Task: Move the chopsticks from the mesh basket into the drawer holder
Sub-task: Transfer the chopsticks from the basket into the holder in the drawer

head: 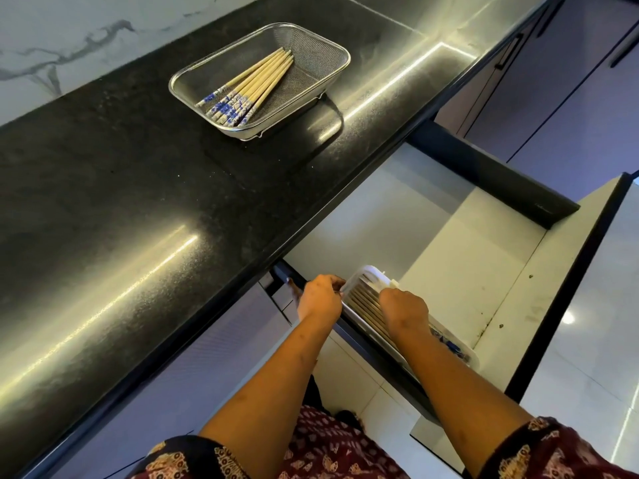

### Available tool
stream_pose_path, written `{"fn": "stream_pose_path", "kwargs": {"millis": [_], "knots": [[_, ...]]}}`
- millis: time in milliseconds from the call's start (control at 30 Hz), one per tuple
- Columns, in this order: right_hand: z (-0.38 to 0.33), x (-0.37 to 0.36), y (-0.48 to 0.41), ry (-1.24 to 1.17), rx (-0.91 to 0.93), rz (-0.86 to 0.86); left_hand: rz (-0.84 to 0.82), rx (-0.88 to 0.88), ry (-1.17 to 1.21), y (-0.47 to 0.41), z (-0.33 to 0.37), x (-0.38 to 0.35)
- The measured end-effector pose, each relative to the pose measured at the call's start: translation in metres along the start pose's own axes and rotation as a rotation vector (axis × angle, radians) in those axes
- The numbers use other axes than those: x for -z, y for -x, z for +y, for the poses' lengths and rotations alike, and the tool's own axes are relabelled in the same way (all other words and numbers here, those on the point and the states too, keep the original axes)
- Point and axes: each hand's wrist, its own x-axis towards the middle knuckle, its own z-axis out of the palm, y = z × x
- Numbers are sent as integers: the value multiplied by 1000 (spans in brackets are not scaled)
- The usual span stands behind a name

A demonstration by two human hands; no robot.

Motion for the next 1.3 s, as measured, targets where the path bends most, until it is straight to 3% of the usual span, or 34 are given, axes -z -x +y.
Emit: {"fn": "stream_pose_path", "kwargs": {"millis": [333, 1300], "knots": [[-3, 4, -1, 60, 42, 15, -9, -2, -4, -2, -1, -1], [6, -14, 3, -50, 12, 55, -12, -4, -14, -1, 1, 2]]}}
